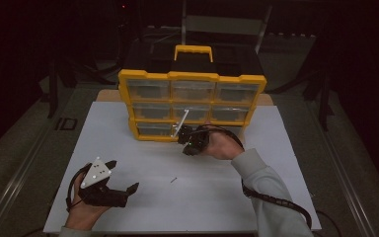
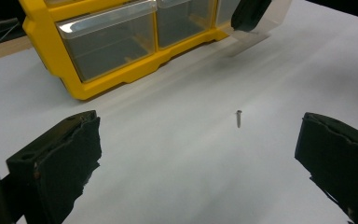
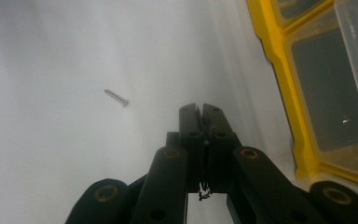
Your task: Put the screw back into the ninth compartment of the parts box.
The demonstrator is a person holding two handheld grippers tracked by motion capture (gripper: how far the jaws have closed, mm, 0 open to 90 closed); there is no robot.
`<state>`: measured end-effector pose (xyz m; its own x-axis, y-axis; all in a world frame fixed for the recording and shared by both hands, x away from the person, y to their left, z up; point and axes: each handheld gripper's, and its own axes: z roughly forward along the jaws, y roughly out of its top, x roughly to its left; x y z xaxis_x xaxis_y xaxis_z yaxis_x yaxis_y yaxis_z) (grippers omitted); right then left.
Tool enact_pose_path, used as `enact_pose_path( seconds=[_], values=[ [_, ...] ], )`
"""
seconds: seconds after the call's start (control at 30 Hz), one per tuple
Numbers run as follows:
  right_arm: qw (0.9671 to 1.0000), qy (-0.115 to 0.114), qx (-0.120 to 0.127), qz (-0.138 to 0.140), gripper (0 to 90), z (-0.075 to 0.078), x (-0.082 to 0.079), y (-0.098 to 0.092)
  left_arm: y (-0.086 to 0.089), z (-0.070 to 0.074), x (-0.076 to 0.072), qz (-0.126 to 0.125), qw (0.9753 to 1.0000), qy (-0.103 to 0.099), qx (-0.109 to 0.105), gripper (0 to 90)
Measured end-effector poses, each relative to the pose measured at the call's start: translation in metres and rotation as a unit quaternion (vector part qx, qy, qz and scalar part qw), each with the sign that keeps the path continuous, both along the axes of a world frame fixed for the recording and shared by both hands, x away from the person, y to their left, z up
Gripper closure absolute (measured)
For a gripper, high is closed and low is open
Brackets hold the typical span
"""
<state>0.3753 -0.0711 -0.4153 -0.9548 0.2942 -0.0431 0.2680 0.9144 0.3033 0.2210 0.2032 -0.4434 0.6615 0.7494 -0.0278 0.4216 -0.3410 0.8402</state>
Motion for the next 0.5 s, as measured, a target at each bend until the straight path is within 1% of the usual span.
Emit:
enact_pose_path(
  seconds=[0.1,0.17,0.33,0.5],
  values=[
    [1.0,0.001,0.005,-0.003,87.7,0.003,0.001,-0.003,0.0,0.0,0.0,0.0,1.0,0.0,-0.001,1.0],
    [1.0,0.0,0.005,-0.002,87.7,0.003,0.001,-0.003,0.0,0.0,0.0,0.0,1.0,-0.001,-0.001,0.9],
    [0.9999,-0.002,0.006,-0.011,87.7,0.008,0.003,-0.008,0.0,0.0,0.0,0.001,1.0,0.0,-0.002,1.0],
    [0.9999,-0.004,0.005,-0.015,87.7,0.01,0.005,-0.013,0.0,0.0,0.0,0.0,1.0,-0.001,-0.002,0.9]
  ],
)
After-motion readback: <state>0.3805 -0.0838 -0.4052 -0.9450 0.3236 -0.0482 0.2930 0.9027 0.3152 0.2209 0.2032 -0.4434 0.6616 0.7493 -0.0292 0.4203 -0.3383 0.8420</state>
